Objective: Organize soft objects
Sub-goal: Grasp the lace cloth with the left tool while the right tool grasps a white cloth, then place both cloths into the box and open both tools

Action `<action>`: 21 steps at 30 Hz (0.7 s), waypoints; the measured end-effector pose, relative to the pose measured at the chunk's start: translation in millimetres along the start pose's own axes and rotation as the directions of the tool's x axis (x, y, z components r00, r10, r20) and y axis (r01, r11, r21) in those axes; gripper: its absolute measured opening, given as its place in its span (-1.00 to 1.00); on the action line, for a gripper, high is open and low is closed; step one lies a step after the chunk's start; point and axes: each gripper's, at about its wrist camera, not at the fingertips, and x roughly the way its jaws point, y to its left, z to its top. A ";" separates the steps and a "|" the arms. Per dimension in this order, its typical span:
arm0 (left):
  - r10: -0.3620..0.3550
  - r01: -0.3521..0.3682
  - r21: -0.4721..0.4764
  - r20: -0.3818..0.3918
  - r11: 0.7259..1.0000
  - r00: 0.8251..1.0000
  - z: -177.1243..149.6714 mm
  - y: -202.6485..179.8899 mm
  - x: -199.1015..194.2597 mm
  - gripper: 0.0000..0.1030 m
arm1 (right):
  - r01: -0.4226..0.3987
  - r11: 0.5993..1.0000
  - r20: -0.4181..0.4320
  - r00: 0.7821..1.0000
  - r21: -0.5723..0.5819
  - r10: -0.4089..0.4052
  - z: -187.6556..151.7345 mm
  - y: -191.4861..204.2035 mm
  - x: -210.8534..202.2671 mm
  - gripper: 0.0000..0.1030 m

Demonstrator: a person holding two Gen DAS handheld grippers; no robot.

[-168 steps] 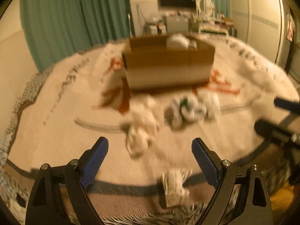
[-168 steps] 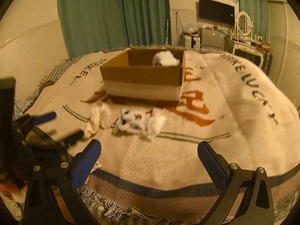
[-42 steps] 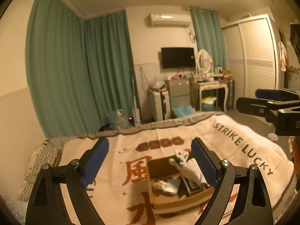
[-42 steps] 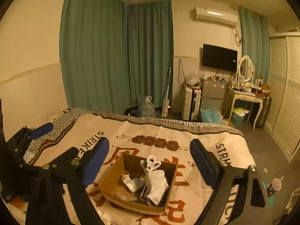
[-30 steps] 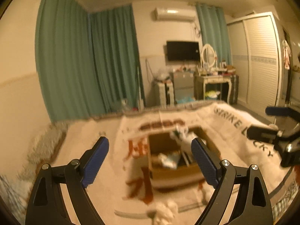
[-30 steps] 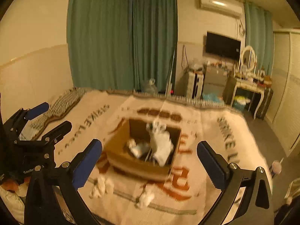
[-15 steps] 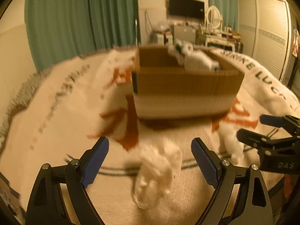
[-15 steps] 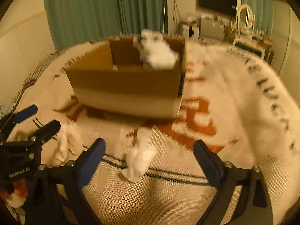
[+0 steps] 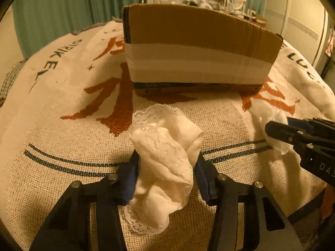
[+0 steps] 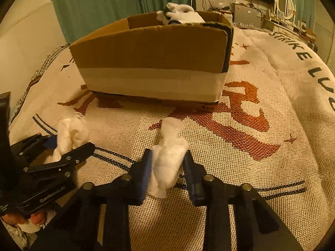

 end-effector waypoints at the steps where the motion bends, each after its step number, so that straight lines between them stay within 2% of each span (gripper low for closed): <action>1: -0.013 0.013 0.000 0.001 1.000 1.000 -1.0 -0.7 -2.6 -0.31 | 0.003 1.000 0.008 1.000 -0.005 -0.003 -1.7 1.3 -1.7 -0.47; 7: -0.058 0.059 -0.010 0.019 0.998 0.998 -6.0 -8.4 -20.0 -0.45 | -0.020 1.000 0.045 0.999 -0.002 0.020 -8.9 5.3 -19.1 -0.49; 11: -0.083 0.083 -0.011 0.028 0.996 0.996 -9.9 -14.8 -34.5 -0.46 | -0.026 1.000 0.062 0.998 -0.011 0.027 -12.5 10.7 -31.2 -0.49; 16: -0.081 0.082 -0.004 0.055 0.997 0.995 -2.8 -7.5 -50.3 -0.46 | -0.025 0.999 0.083 0.996 -0.028 0.028 -16.8 15.8 -50.6 -0.49; 21: -0.077 0.077 0.002 0.119 0.997 0.990 10.0 -6.8 -79.0 -0.46 | -0.034 0.999 0.127 0.991 -0.015 0.036 -14.8 13.7 -77.6 -0.49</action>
